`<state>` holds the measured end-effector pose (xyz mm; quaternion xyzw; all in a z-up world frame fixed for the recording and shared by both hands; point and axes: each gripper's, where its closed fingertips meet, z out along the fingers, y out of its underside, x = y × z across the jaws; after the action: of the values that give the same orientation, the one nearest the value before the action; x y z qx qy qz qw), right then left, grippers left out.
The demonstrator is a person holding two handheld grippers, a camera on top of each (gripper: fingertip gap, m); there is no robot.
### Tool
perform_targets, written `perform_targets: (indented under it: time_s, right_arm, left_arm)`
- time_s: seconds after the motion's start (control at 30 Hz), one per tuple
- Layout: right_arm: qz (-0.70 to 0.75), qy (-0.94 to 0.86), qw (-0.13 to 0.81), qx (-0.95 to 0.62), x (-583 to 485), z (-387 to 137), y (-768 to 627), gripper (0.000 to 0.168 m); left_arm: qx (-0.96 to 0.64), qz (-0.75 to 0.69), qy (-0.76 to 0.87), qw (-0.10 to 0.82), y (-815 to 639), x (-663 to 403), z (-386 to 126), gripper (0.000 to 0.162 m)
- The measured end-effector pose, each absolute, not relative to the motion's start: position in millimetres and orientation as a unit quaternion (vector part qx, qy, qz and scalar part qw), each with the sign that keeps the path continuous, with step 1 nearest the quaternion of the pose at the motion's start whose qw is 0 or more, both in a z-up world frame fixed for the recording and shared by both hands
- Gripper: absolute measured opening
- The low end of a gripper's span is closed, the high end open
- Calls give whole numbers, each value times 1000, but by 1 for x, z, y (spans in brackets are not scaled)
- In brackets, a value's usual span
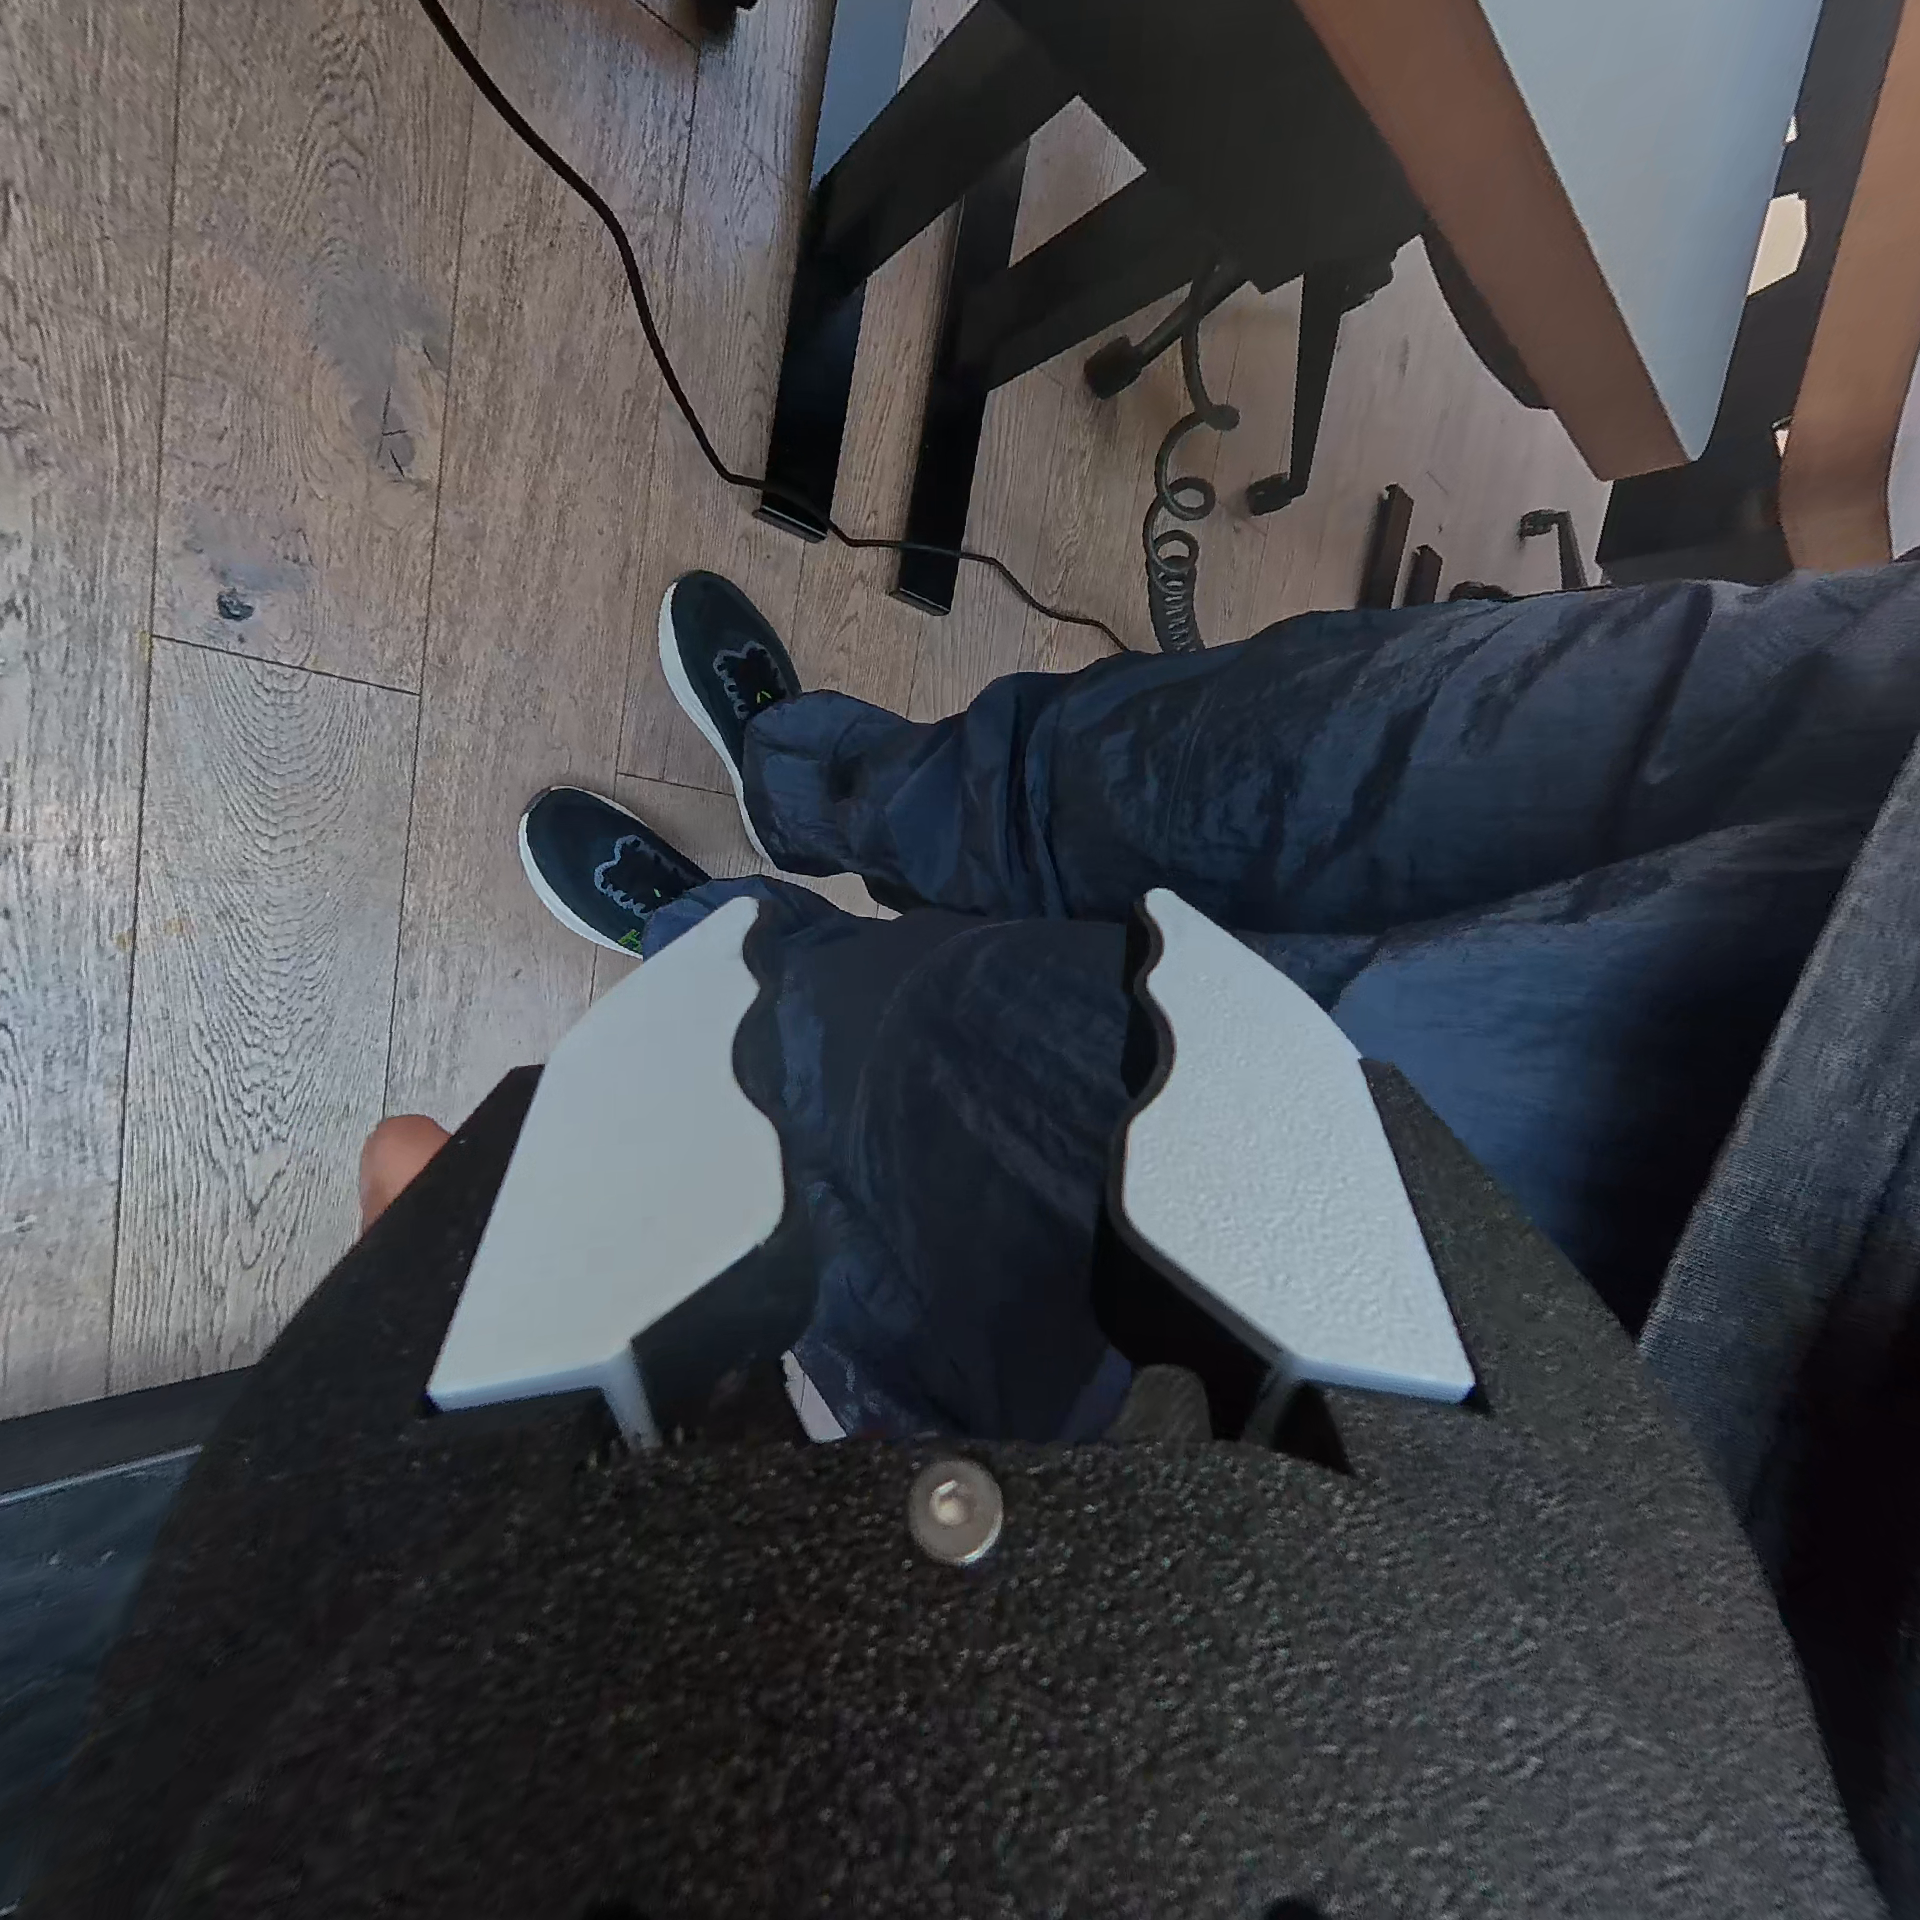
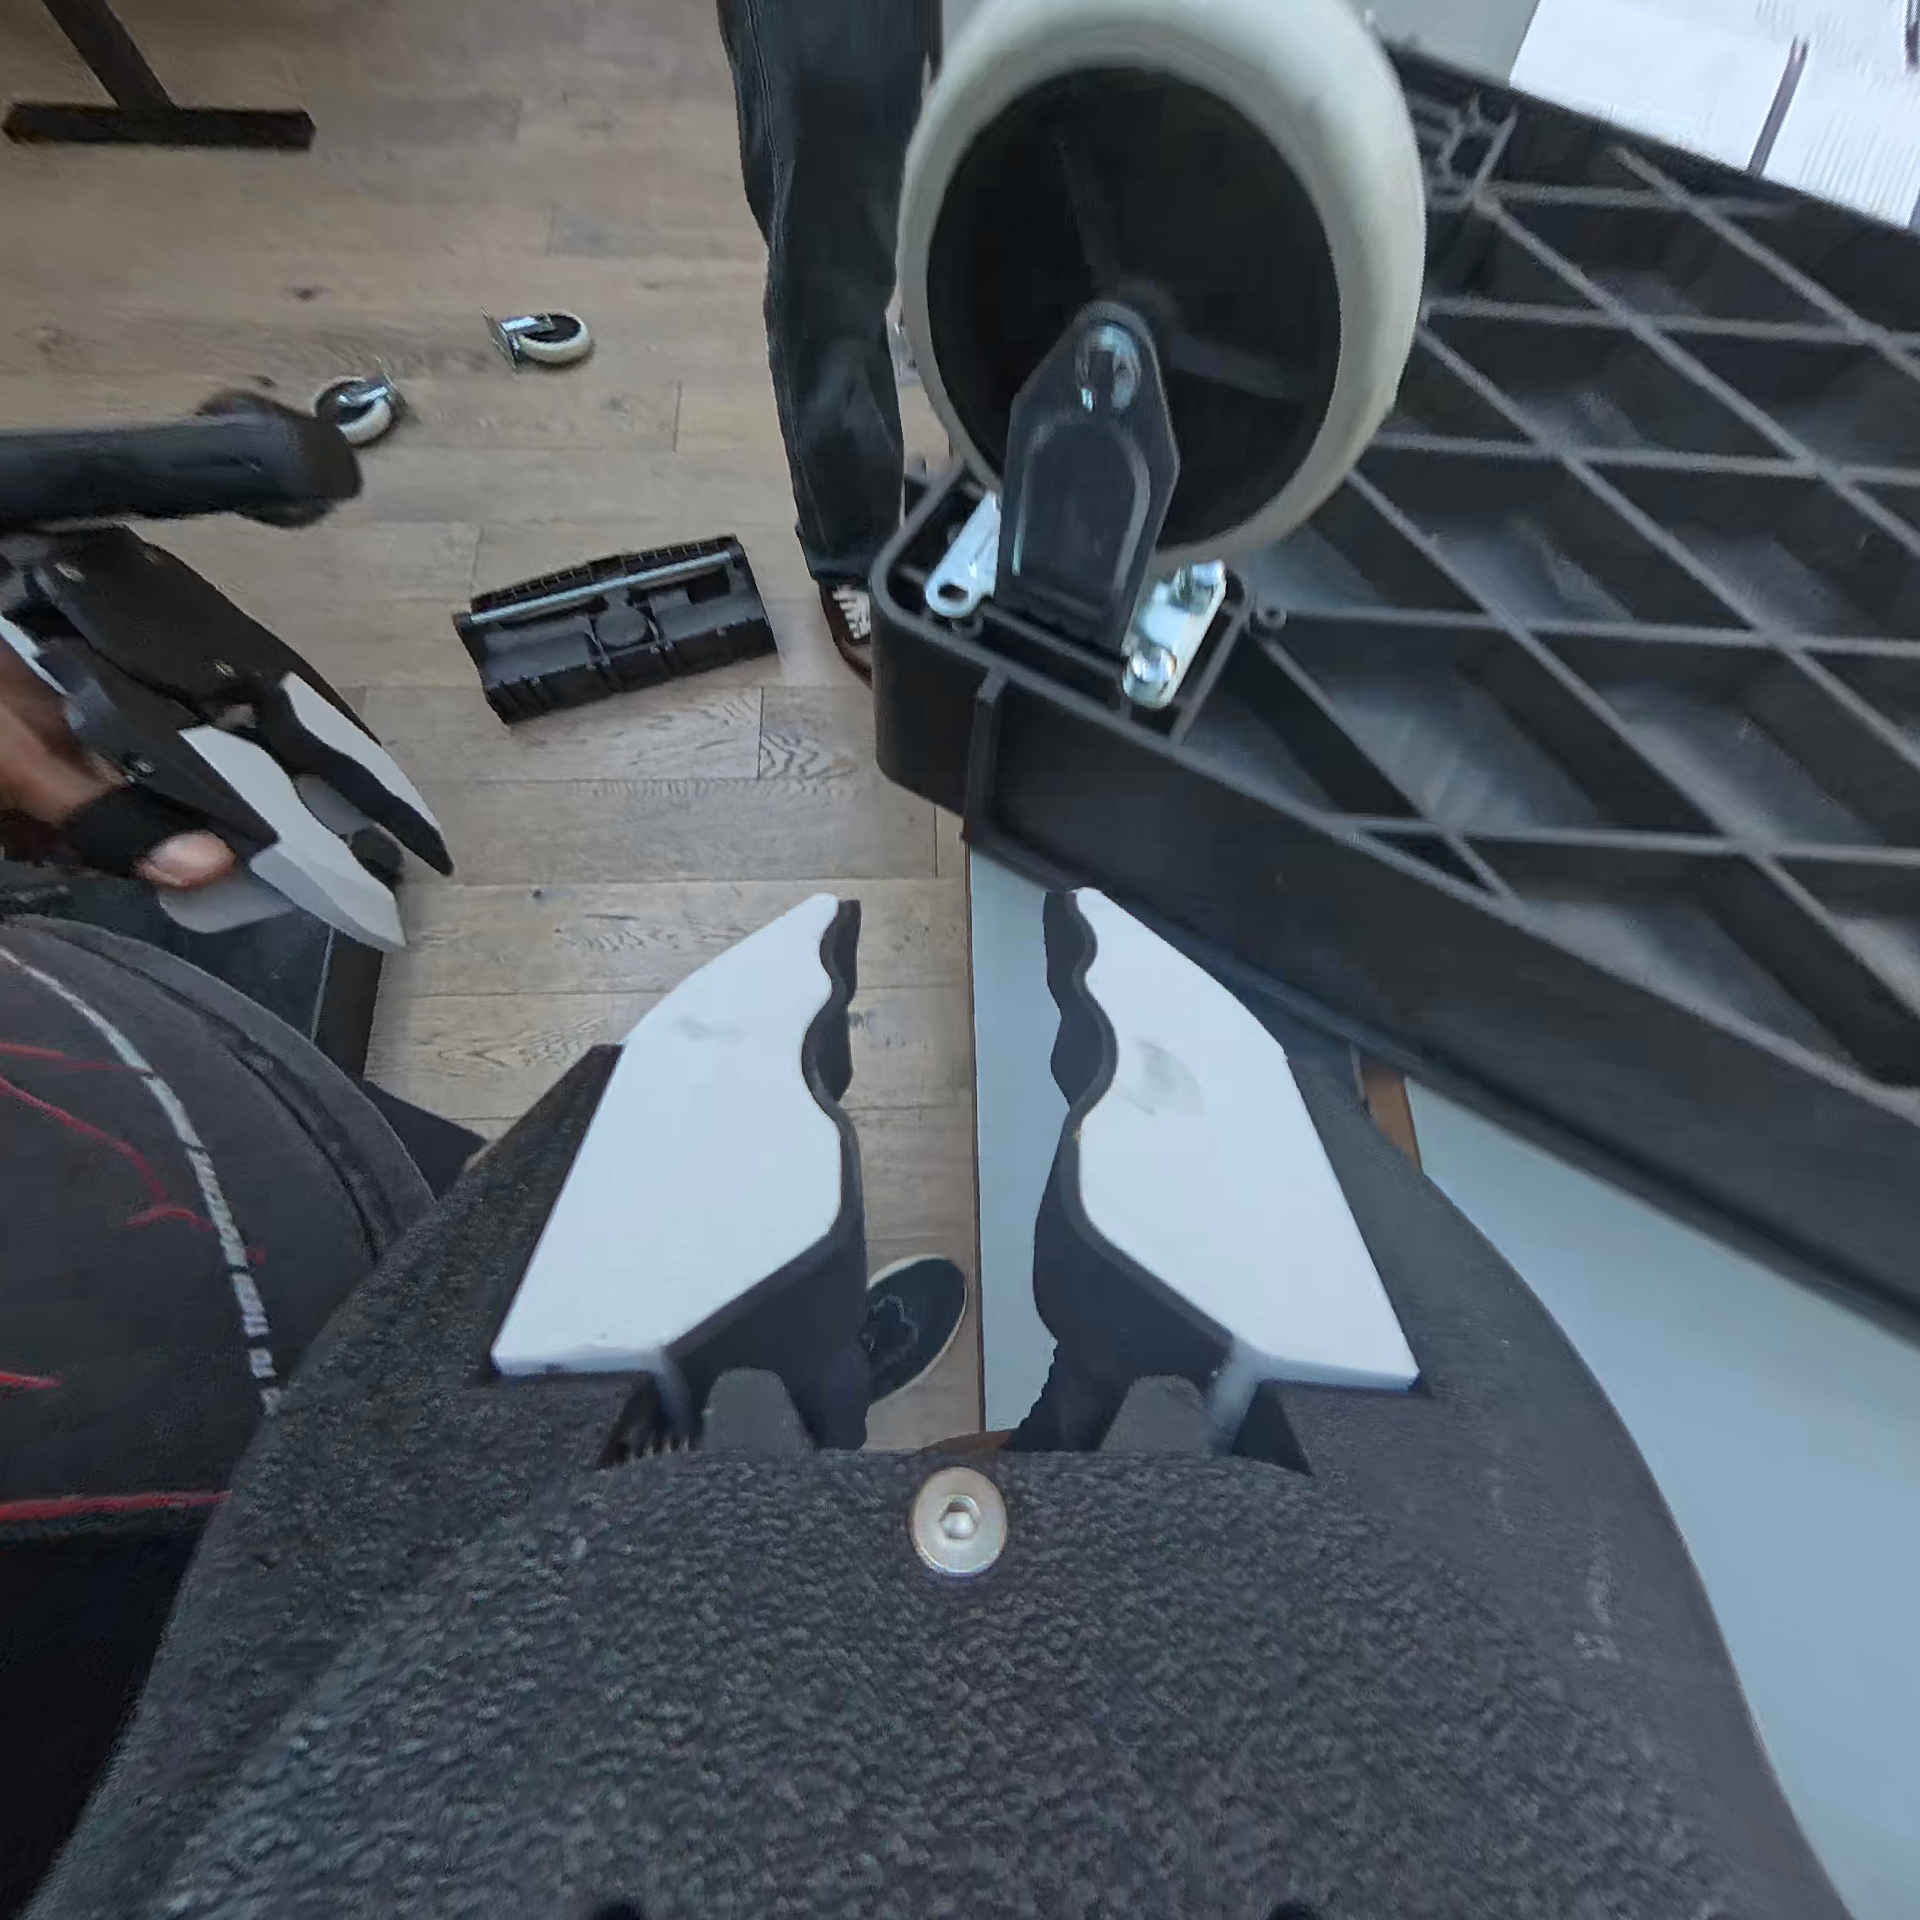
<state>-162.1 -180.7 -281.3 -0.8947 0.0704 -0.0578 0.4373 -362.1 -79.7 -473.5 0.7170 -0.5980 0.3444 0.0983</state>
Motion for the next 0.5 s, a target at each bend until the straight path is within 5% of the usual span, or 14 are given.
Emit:
perform_targets:
  time_s: [0.5]
  right_arm:
    - [-66,9,506,-860,-135,-200,-141,39]
  left_arm:
    - [708,334,-611,118,-111,-383,-476,63]
